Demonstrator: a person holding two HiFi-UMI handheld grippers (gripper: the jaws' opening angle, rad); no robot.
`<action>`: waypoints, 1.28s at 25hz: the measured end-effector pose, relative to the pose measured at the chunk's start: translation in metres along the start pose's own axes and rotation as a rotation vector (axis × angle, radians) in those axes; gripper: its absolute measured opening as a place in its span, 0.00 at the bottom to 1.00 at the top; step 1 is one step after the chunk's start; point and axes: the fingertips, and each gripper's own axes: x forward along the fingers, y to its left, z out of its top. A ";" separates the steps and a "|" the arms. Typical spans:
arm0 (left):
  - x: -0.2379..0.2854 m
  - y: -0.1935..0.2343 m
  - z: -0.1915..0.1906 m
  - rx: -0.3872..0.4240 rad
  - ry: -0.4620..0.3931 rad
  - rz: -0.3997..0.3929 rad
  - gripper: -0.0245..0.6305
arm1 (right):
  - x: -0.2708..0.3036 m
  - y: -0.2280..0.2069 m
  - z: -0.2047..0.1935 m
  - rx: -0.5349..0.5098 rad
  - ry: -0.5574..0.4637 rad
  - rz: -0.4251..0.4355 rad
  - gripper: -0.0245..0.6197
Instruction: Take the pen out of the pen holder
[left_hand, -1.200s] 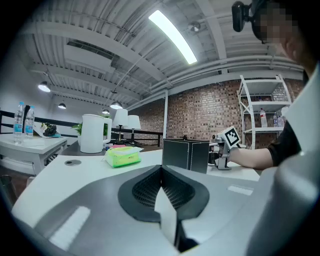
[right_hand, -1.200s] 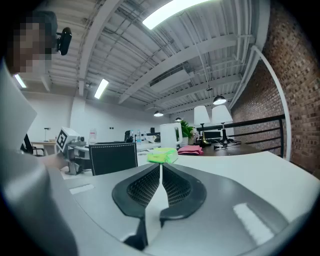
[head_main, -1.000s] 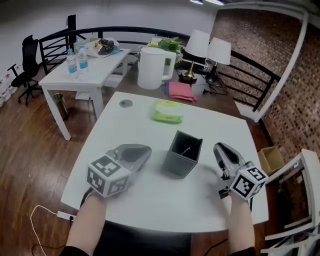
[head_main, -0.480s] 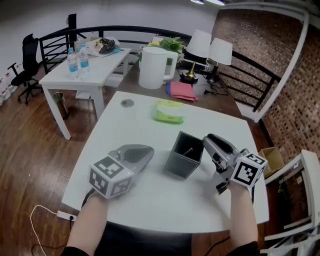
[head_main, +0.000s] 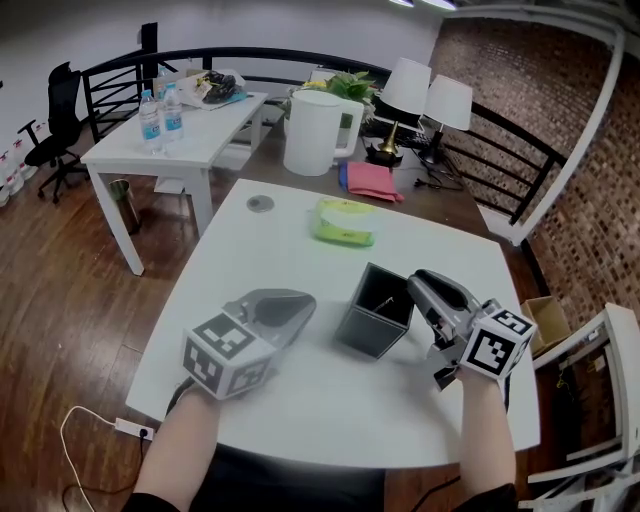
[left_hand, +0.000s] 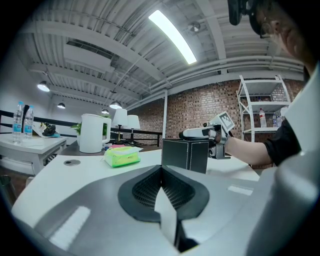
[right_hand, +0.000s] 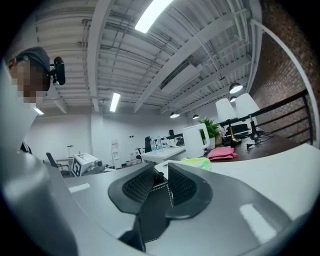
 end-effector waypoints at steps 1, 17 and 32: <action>0.000 0.000 0.000 0.002 0.000 -0.001 0.04 | 0.000 0.001 0.000 -0.013 0.000 0.003 0.19; -0.001 0.001 -0.001 -0.001 0.004 0.004 0.04 | -0.023 0.027 0.059 -0.196 -0.176 -0.012 0.12; -0.001 0.001 -0.001 -0.008 -0.002 -0.001 0.04 | -0.105 0.016 0.121 -0.248 -0.314 -0.156 0.12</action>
